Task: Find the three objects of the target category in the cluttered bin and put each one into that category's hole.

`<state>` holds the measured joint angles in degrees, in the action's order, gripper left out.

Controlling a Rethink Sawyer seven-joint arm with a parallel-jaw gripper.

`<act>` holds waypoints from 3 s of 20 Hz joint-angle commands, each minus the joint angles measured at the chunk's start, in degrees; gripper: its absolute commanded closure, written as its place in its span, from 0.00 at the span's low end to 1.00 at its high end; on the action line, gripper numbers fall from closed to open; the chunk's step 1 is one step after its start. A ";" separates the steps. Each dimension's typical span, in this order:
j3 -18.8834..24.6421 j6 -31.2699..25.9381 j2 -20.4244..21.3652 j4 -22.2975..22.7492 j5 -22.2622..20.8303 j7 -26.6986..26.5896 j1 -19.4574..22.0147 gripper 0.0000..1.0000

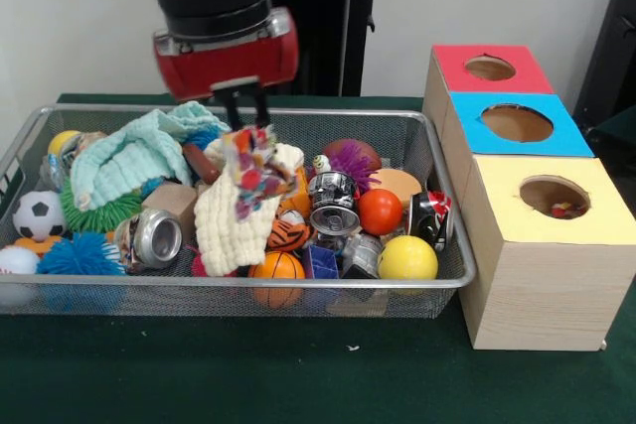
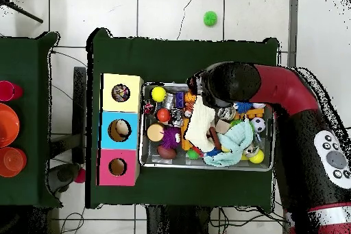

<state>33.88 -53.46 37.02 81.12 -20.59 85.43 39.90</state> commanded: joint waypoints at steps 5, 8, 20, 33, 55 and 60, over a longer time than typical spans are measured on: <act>-4.86 -0.76 2.66 8.27 8.25 16.28 -6.35 1.00; -6.69 1.64 3.07 9.50 9.09 17.95 -9.09 1.00; -17.03 8.99 2.64 5.98 6.06 24.06 -23.09 1.00; -22.25 8.28 3.23 3.54 7.45 23.79 -29.95 1.00; -28.01 15.17 2.12 3.91 10.21 24.38 -34.37 1.00; -29.26 13.75 2.66 5.17 12.36 24.47 -35.56 1.00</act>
<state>6.05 -37.10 40.14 83.65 -11.08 95.09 5.17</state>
